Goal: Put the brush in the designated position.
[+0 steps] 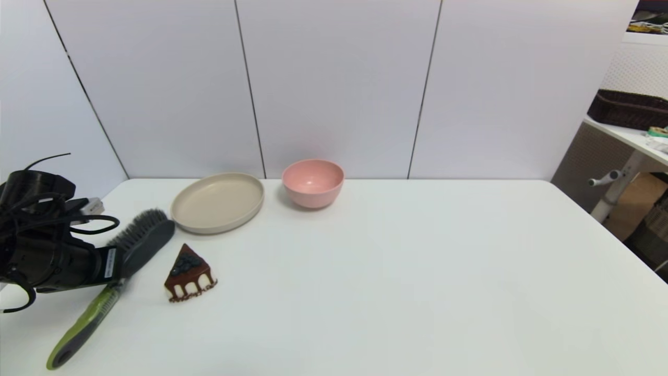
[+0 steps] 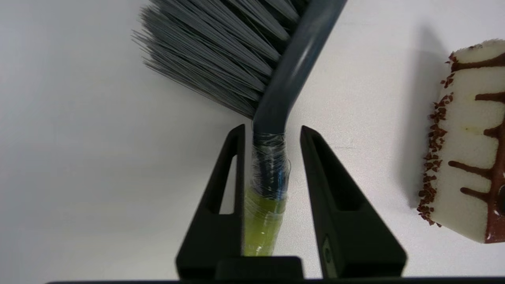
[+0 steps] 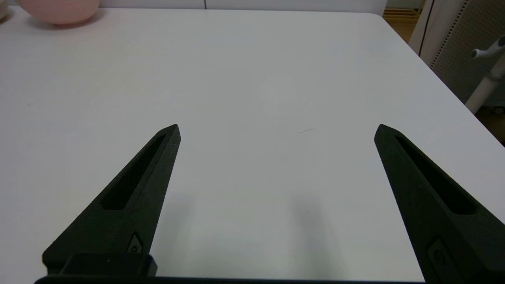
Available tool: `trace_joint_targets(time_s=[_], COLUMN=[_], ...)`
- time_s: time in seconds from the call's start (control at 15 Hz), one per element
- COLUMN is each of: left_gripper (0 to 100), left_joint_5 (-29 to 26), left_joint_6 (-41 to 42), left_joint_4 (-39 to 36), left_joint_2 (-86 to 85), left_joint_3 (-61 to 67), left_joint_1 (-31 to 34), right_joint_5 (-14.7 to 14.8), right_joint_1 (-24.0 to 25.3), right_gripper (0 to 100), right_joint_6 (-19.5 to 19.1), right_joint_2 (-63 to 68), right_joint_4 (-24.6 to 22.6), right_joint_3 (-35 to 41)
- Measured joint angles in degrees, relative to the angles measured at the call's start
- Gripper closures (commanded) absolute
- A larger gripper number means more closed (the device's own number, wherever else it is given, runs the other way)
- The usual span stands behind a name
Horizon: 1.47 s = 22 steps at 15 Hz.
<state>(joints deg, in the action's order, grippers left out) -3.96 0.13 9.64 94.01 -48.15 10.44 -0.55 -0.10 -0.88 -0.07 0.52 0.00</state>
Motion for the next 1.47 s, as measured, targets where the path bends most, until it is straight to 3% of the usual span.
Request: trace_joint_targets(time_s=[0.33, 0.6, 0.93, 1.07, 1.27, 1.47], left_gripper=[0, 0, 0, 0, 0, 0], left_joint_5=[-0.1, -0.1, 1.9, 2.1, 2.5, 2.6], left_joint_6=[0.8, 3.6, 5.8, 6.5, 6.4, 5.5], left_joint_4=[-0.1, 1.4, 13.8, 16.6, 21.4, 23.3], left_joint_2=[-0.1, -4.8, -15.7, -21.8, -33.3, -46.7], left_joint_3=[-0.8, -9.8, -31.5, -34.6, -30.1, -15.6], left_joint_1=[0.0, 0.0, 0.1, 0.1, -0.2, -2.8], right_joint_5=[0.0, 0.0, 0.0, 0.0, 0.0, 0.0], right_joint_1=[0.0, 0.0, 0.0, 0.0, 0.0, 0.0], right_gripper=[0, 0, 0, 0, 0, 0], right_joint_6=[0.0, 0.0, 0.0, 0.0, 0.0, 0.0], right_joint_2=[0.0, 0.0, 0.0, 0.0, 0.0, 0.0], right_joint_4=[0.0, 0.0, 0.0, 0.0, 0.0, 0.0], right_joint_3=[0.0, 0.0, 0.0, 0.0, 0.0, 0.0])
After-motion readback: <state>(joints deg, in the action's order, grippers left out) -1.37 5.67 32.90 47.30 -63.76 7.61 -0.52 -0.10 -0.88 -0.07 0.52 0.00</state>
